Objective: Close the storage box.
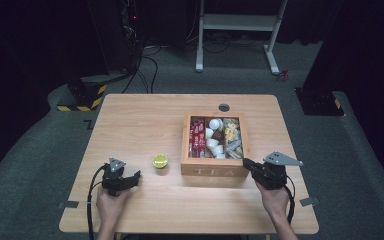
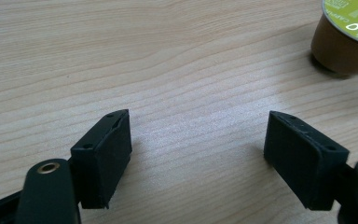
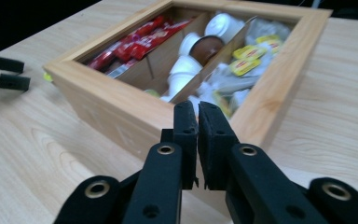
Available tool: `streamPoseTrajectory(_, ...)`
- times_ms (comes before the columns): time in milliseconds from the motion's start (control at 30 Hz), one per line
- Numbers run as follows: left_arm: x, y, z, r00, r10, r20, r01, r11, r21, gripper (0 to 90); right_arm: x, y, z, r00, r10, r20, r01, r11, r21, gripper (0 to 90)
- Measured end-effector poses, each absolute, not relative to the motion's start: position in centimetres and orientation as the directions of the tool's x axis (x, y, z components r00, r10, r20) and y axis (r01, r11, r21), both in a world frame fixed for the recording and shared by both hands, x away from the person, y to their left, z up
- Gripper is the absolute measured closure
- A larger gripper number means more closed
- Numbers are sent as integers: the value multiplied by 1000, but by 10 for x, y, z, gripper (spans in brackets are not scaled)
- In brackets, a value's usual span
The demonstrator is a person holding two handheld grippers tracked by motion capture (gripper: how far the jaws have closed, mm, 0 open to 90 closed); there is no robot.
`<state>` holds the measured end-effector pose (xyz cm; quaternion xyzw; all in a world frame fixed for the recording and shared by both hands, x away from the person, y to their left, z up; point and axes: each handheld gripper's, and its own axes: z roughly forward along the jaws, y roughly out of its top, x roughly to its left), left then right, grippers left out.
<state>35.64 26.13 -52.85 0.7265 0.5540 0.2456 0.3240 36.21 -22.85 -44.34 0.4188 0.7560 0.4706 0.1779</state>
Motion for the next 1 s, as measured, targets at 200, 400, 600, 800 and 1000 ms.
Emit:
streamPoseTrajectory(200, 357, 261, -528, 266, 964, -2, 645, -177, 743, 236, 364, -243, -437, -564, 816, 127, 452, 177, 874, 766)
streamPoseTrajectory(400, 356, 261, -528, 265, 964, -2, 646, -176, 743, 236, 365, -250, -435, -546, 829, 123, 447, 164, 879, 729)
streamPoseTrajectory(600, 356, 261, -528, 266, 964, -2, 646, -176, 743, 237, 367, -259, -437, -519, 845, 127, 449, 144, 882, 660)
streamPoseTrajectory(800, 356, 261, -528, 265, 964, -2, 646, -176, 743, 237, 369, -270, -439, -483, 867, 124, 453, 126, 883, 620)
streamPoseTrajectory(1000, 356, 261, -528, 265, 964, -2, 646, -176, 743, 237, 370, -280, -444, -452, 882, 131, 465, 107, 879, 606)
